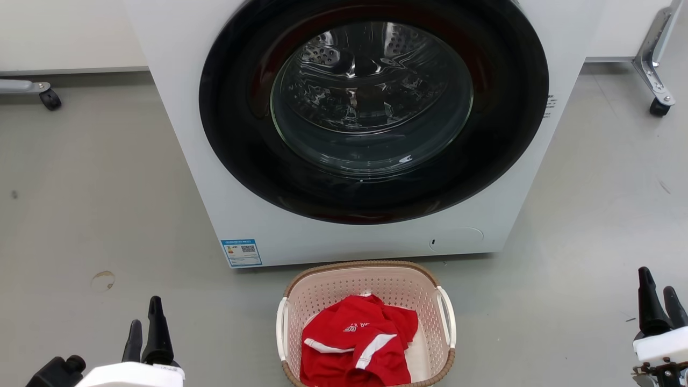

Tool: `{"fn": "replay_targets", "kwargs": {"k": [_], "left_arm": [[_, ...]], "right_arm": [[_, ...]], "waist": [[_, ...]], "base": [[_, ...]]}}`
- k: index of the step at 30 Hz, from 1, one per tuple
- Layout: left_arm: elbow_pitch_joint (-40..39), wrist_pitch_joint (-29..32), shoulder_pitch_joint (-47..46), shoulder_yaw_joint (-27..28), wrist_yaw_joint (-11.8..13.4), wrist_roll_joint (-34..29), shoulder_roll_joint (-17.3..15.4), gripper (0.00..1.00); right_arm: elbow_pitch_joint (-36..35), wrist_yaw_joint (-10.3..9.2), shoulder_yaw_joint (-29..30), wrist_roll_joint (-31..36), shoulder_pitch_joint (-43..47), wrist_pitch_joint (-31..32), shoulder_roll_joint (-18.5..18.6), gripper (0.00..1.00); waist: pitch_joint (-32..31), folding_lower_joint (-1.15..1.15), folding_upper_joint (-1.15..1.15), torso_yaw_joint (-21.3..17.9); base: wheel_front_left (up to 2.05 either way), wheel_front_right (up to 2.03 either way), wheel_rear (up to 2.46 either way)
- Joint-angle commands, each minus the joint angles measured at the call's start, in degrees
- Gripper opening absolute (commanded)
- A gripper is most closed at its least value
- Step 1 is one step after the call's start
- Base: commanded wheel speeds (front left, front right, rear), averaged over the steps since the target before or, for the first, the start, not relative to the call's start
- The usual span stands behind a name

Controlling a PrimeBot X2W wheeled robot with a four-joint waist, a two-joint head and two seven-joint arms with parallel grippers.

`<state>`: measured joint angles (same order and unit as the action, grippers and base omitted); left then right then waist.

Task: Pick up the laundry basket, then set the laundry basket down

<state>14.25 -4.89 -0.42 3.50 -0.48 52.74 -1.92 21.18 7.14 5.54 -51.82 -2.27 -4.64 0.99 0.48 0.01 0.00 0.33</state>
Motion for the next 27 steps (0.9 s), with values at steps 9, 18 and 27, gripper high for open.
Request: {"fn": "replay_targets", "kwargs": {"k": [9,18,27], "left_arm": [[-2.13,-2.01,-0.28,0.55,1.35,-6.29,-1.16,1.0],[-2.62,-3.69,0.26,0.3,2.63,-12.18,-1.4,1.0],[-3.1,-5.21,0.82,-0.1,3.92,-17.92,-1.79,1.0]], "right_arm": [[-0.67,0.23,-1.11,5.82,-4.04,-2.23,1.92,1.0],[-0.09,0.26,-1.65,11.49,-4.48,-3.92,2.31,1.0],[0.39,0.28,-2.27,16.66,-4.84,-5.44,2.63,1.0]], "waist": [[-0.07,-0.01,0.0,-0.08],[-0.03,-0.01,0.0,-0.09],[-0.06,-0.01,0.0,-0.02]], "base": [[0.0,0.0,0.0],[0.0,0.0,0.0],[0.0,0.0,0.0]]}}
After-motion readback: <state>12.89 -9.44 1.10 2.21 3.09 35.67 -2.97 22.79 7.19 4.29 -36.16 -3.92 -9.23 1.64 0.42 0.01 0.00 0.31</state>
